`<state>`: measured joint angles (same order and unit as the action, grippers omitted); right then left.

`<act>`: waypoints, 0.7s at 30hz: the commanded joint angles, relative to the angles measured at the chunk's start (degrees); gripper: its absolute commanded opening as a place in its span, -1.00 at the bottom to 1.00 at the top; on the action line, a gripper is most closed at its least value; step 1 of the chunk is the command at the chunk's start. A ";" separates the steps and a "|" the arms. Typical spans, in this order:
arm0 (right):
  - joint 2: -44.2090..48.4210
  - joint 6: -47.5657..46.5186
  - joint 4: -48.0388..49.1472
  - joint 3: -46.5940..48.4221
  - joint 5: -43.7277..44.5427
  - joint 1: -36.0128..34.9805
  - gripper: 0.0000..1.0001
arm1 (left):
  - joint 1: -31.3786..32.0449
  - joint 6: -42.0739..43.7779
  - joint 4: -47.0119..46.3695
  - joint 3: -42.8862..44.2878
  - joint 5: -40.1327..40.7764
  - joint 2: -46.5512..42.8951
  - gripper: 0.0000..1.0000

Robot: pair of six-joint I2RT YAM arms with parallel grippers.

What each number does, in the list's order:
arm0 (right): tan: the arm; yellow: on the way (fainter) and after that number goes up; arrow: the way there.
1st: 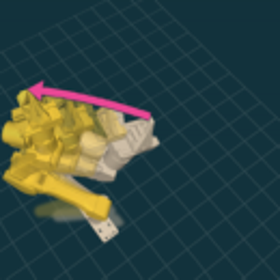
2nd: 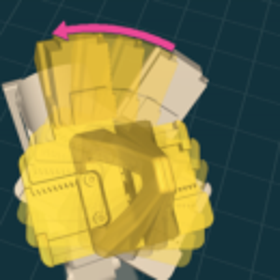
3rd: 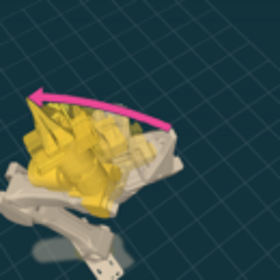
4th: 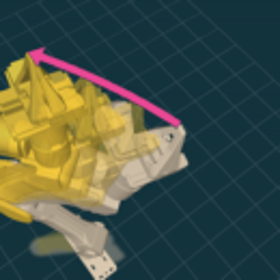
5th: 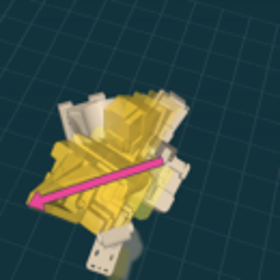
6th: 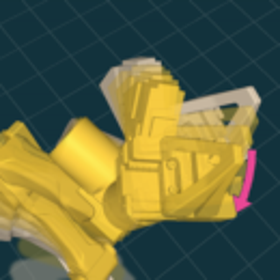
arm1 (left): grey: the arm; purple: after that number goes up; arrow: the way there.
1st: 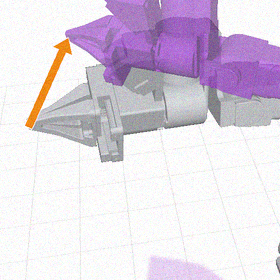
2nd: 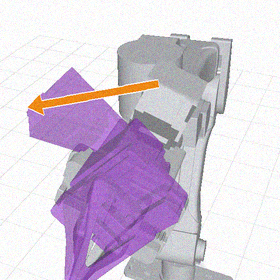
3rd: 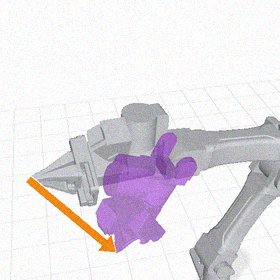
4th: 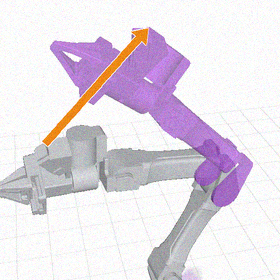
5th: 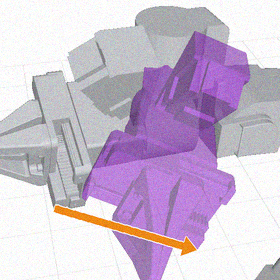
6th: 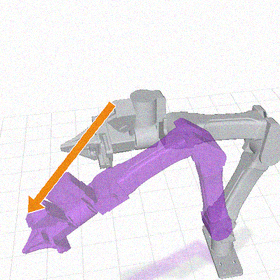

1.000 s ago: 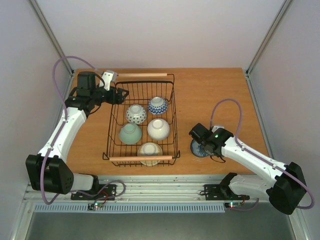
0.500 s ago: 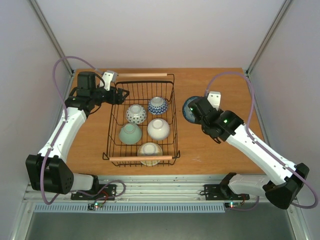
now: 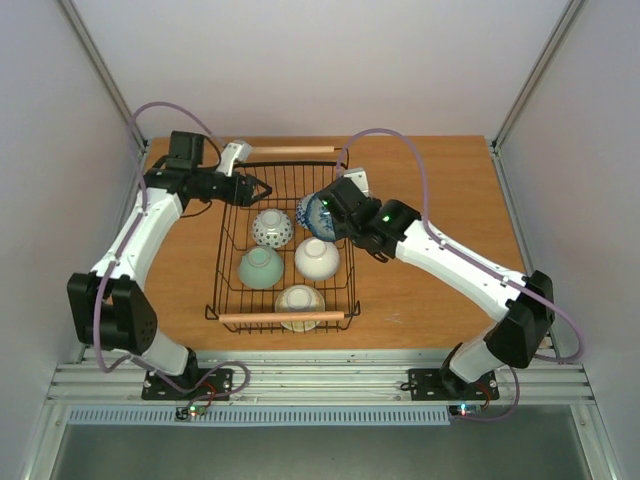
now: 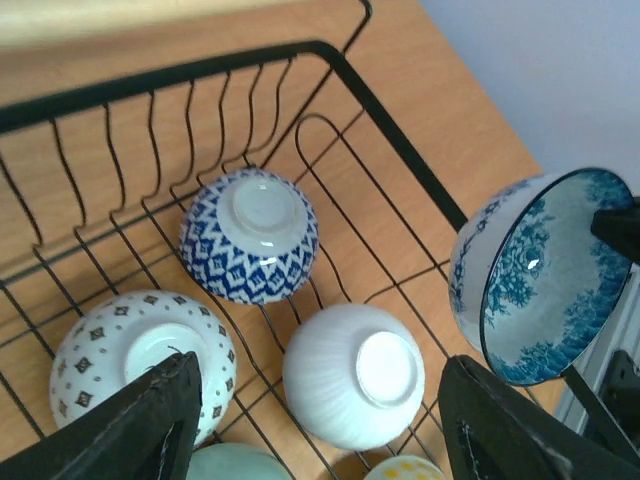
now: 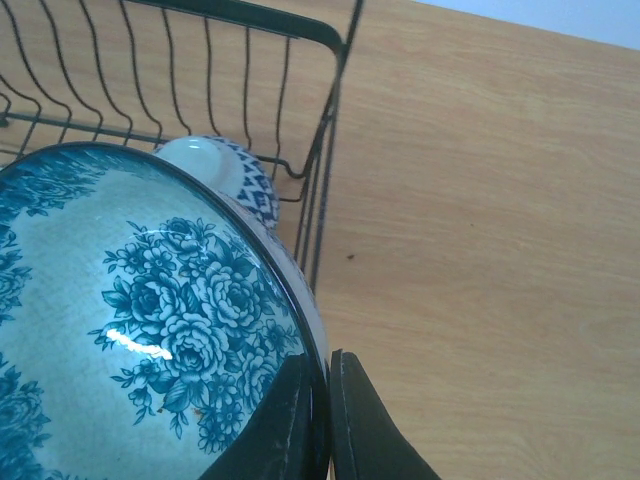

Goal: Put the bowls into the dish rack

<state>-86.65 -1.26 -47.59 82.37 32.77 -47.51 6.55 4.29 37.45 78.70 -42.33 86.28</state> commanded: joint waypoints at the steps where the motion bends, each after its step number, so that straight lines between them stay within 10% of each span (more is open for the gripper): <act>1: -1.53 -1.35 3.88 4.39 -0.25 -1.51 -0.97 | 2.29 4.88 9.23 3.83 -2.78 3.80 0.32; 21: -7.98 -5.75 7.79 10.21 -1.77 -5.04 -0.97 | 9.08 8.75 11.47 4.93 3.11 5.77 0.33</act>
<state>-95.72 -5.02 -44.97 90.02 30.68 -50.78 15.16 12.29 48.27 81.67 -39.33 91.18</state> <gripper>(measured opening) 0.054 0.669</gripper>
